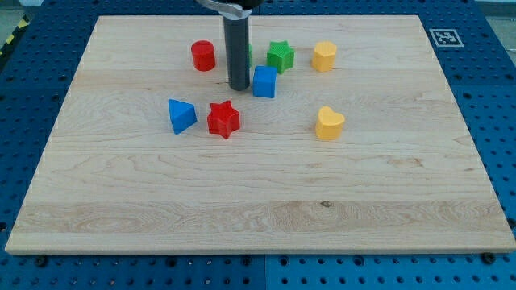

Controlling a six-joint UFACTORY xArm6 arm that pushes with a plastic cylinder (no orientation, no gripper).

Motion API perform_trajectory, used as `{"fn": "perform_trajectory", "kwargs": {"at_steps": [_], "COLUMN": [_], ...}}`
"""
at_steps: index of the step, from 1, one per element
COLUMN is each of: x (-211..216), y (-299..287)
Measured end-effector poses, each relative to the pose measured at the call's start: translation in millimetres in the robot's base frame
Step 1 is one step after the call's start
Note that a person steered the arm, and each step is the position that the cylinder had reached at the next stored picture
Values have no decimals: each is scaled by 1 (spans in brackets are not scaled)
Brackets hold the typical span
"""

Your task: Slide the blue triangle and the red star diagonal to each other

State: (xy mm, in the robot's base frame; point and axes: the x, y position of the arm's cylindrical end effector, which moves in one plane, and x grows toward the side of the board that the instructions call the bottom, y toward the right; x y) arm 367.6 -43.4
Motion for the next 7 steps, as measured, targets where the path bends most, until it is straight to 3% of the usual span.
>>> {"fn": "perform_trajectory", "kwargs": {"at_steps": [3,5,7], "x": [65,104,84], "y": [-65,-56,-34]}}
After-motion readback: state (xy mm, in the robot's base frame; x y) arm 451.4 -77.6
